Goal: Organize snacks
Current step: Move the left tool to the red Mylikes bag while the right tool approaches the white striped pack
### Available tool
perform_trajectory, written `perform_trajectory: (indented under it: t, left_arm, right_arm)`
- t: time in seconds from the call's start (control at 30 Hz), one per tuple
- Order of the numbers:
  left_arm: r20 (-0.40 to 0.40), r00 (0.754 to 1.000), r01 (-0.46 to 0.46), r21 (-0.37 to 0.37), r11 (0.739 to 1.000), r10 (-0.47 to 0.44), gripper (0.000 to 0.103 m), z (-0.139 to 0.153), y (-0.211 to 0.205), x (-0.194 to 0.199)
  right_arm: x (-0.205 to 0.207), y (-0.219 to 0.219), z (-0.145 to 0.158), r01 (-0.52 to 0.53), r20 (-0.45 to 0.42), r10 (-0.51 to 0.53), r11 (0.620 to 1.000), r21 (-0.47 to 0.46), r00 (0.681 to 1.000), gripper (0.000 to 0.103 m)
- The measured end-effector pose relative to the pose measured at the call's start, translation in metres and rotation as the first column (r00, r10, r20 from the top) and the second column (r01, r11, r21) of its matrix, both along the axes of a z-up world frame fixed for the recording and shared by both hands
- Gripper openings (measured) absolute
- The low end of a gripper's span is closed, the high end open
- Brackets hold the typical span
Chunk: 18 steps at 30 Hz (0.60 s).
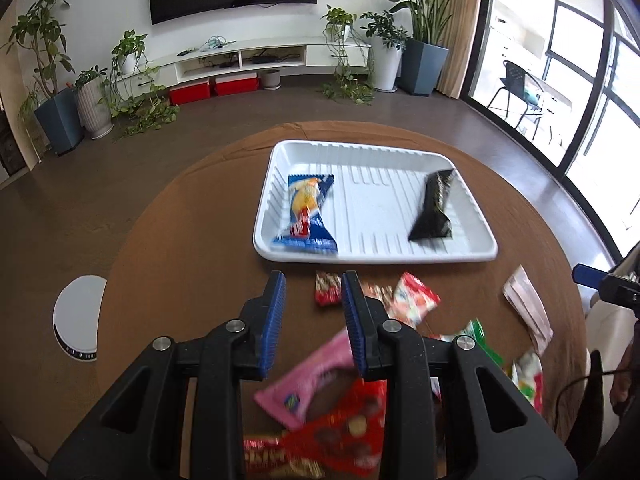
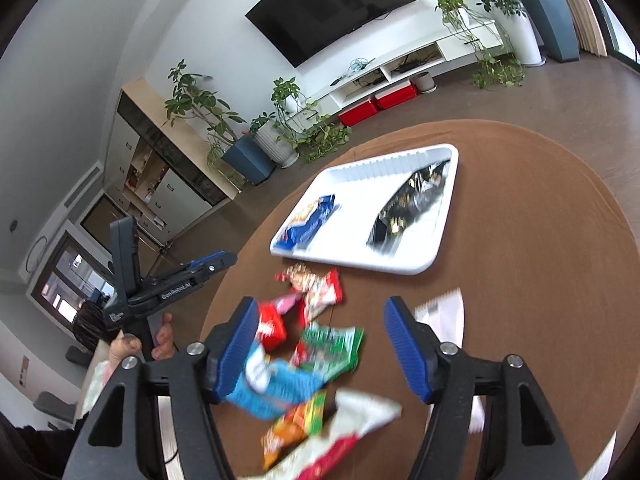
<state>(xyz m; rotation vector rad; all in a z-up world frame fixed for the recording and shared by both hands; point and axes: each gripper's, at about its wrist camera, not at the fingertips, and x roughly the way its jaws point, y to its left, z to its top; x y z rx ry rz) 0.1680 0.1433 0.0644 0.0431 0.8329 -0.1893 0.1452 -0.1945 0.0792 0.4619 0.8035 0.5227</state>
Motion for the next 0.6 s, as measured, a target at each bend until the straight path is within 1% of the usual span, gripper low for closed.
perform_trajectory:
  t: [0.03, 0.07, 0.1, 0.13, 0.17, 0.23, 0.37, 0.47, 0.53, 0.6]
  left_arm:
    - [0.001, 1.000, 0.002, -0.001, 1.000, -0.002, 0.028, 0.000, 0.001, -0.010]
    - [0.000, 1.000, 0.004, -0.004, 1.000, -0.004, 0.032, 0.000, 0.002, -0.023]
    - [-0.001, 1.000, 0.003, -0.007, 1.000, -0.003, 0.043, -0.002, 0.003, -0.030]
    - [0.002, 1.000, -0.002, -0.008, 1.000, 0.002, 0.051, -0.004, 0.005, -0.041]
    - [0.011, 1.000, -0.007, -0.007, 1.000, 0.007, 0.060, -0.004, 0.005, -0.051]
    - [0.030, 1.000, -0.003, -0.002, 1.000, 0.003, 0.061, -0.006, 0.006, -0.067]
    - [0.025, 1.000, 0.004, 0.008, 1.000, -0.005, 0.061, -0.011, 0.006, -0.093]
    - [0.030, 1.000, 0.003, 0.021, 1.000, -0.003, 0.061, -0.014, 0.007, -0.110]
    - [0.029, 1.000, 0.001, 0.016, 1.000, -0.002, 0.061, -0.016, 0.006, -0.112]
    - [0.029, 1.000, -0.001, 0.006, 1.000, 0.001, 0.061, -0.015, 0.006, -0.114]
  right_arm:
    - [-0.007, 0.002, -0.001, -0.002, -0.001, 0.002, 1.000, -0.007, 1.000, 0.071]
    - [-0.019, 0.005, -0.004, -0.003, -0.006, 0.003, 1.000, -0.015, 1.000, 0.071]
    - [-0.026, 0.008, -0.007, -0.004, -0.012, 0.003, 1.000, -0.017, 1.000, 0.072]
    - [-0.034, 0.011, -0.011, -0.007, -0.023, 0.007, 1.000, -0.018, 1.000, 0.072]
    - [-0.043, 0.015, -0.017, -0.012, -0.041, 0.011, 1.000, -0.022, 0.999, 0.072]
    - [-0.054, 0.020, -0.026, -0.012, -0.065, 0.010, 0.999, -0.033, 0.998, 0.072]
    - [-0.071, 0.039, -0.049, -0.031, -0.123, 0.021, 0.996, -0.080, 0.992, 0.072]
    - [-0.075, 0.052, -0.060, -0.045, -0.149, 0.028, 0.992, -0.117, 0.988, 0.072]
    - [-0.075, 0.063, -0.063, -0.058, -0.152, 0.034, 0.986, -0.155, 0.988, 0.072]
    - [-0.073, 0.076, -0.064, -0.072, -0.145, 0.037, 0.967, -0.243, 0.989, 0.072]
